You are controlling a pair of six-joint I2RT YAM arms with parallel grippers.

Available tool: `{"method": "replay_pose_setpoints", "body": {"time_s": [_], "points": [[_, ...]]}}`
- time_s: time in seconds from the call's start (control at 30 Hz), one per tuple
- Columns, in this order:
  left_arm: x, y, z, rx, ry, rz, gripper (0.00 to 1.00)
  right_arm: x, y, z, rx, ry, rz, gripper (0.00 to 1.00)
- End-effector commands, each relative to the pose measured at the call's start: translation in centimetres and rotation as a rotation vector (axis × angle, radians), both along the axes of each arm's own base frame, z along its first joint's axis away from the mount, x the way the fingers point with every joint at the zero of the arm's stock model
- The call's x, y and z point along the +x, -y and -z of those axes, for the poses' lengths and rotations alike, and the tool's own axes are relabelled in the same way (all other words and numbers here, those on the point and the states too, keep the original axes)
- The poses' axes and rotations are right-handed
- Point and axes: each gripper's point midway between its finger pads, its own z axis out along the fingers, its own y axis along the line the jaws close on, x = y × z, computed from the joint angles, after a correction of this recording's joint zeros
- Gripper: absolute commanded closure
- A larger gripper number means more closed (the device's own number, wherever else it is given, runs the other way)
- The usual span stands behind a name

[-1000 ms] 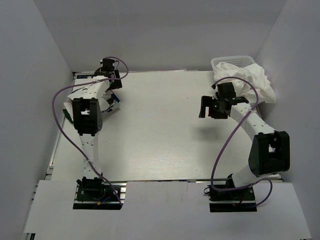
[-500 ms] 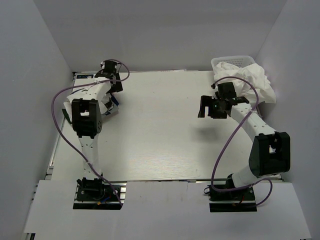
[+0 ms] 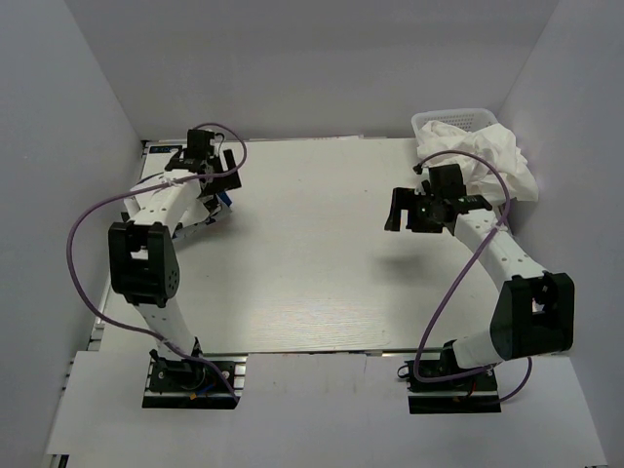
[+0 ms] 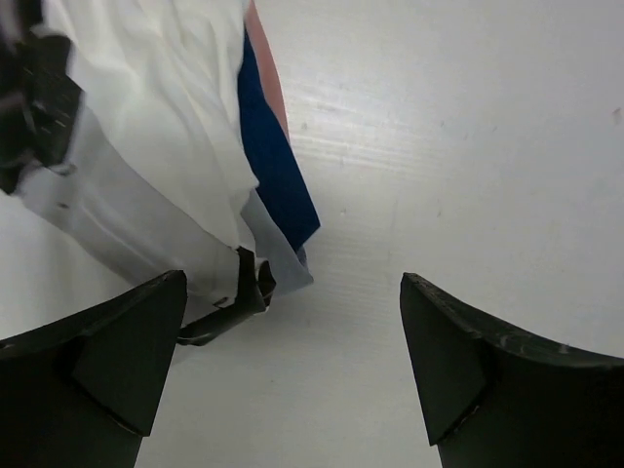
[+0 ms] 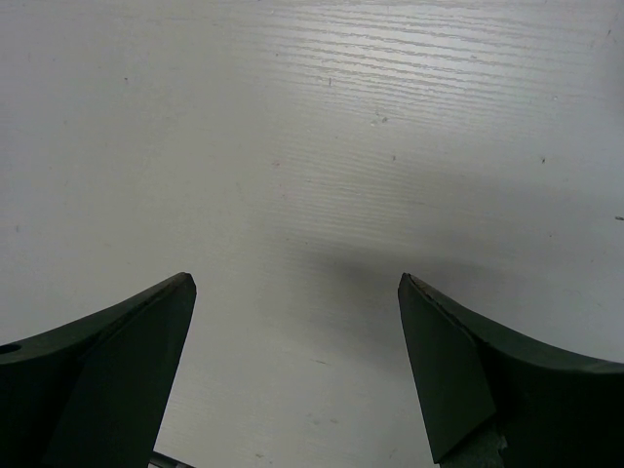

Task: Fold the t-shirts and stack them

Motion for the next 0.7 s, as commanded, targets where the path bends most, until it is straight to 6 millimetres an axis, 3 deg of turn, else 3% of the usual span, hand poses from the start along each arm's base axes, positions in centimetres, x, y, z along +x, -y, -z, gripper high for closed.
{"method": "replay_pose_setpoints", "body": {"time_s": [0.0, 0.23, 0.3, 0.37, 0.5, 0.6, 0.67], "points": [[-1.0, 1.6, 3.0, -0.065, -0.060, 0.036, 0.00, -0.1, -0.6, -1.0, 0.031, 0.039, -0.019, 0.10], [-2.5, 2.0, 7.6, -0.098, -0.148, 0.025, 0.00, -0.6, -0.9, -0.1, 0.038, 0.003, -0.025, 0.10], [-2.7, 1.4, 7.7, -0.070, -0.155, 0.004, 0.00, -0.8, -0.8, -0.3, 0.035, 0.012, -0.027, 0.10], [-2.8, 1.2, 6.7, -0.063, -0.137, -0.001, 0.00, -0.8, -0.8, -0.7, 0.037, 0.025, -0.025, 0.10], [-1.5, 1.3, 1.5, -0.069, -0.030, 0.010, 0.00, -0.5, -1.1, -1.4, 0.044, 0.044, -0.037, 0.10], [-1.0, 2.6, -2.5, -0.124, 0.070, 0.071, 0.00, -0.4, -1.5, -2.1, 0.065, 0.060, -0.045, 0.10], [-0.8, 3.4, -3.8, -0.156, 0.106, 0.103, 0.00, -0.3, -1.6, -2.3, 0.076, 0.070, -0.047, 0.10]]}}
